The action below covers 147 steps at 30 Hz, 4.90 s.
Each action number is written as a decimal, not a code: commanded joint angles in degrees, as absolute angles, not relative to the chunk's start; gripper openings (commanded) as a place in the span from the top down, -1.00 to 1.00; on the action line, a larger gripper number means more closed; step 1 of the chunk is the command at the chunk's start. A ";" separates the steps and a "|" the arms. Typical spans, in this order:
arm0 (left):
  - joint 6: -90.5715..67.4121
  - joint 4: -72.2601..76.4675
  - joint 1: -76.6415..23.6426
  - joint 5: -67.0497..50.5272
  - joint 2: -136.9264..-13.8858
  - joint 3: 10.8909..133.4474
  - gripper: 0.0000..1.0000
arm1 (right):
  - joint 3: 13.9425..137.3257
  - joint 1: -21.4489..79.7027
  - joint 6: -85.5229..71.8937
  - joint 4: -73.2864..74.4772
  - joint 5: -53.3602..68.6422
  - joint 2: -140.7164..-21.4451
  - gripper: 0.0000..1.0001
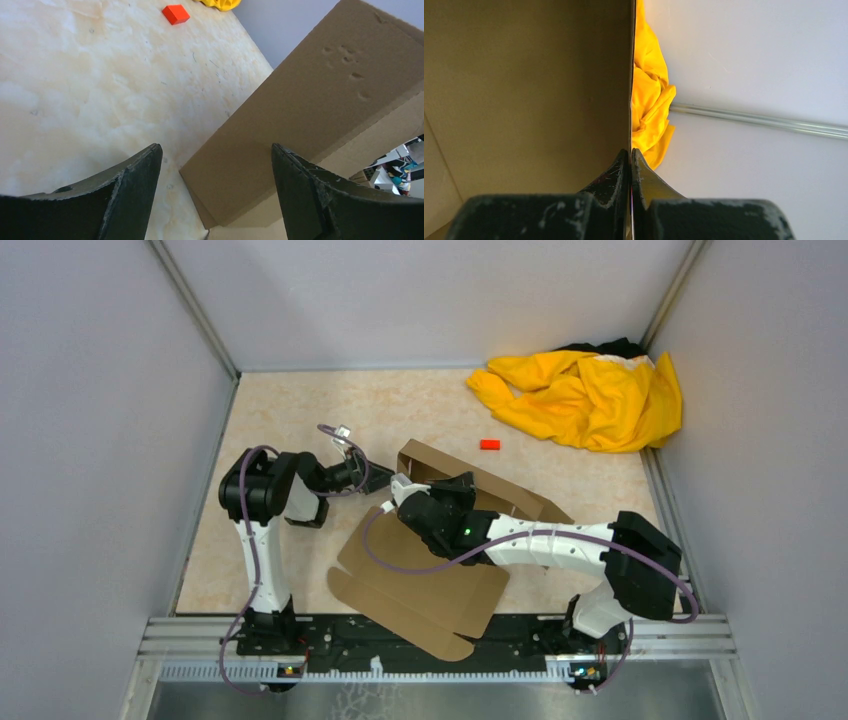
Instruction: Fold the paper box
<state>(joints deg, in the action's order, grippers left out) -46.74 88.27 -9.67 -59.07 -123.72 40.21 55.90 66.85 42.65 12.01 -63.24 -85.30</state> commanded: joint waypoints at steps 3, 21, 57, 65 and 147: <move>-49.48 102.68 -9.84 -60.76 -122.16 37.07 -0.72 | 55.66 68.04 40.41 11.06 -63.50 -84.73 1.00; -47.08 102.67 -9.49 -59.52 -118.01 32.23 -0.74 | 55.36 68.43 41.31 8.76 -62.93 -85.05 1.00; -45.30 102.74 -10.07 -58.76 -111.47 26.37 -0.74 | 55.01 68.99 40.87 8.49 -63.72 -84.71 1.00; -44.42 102.62 -12.67 -58.05 -109.82 24.91 -0.74 | 55.46 69.08 40.79 8.62 -63.81 -84.81 1.00; -15.47 80.11 -26.40 -14.91 -100.51 21.03 0.29 | 67.16 71.71 15.43 31.46 -46.41 -85.58 0.90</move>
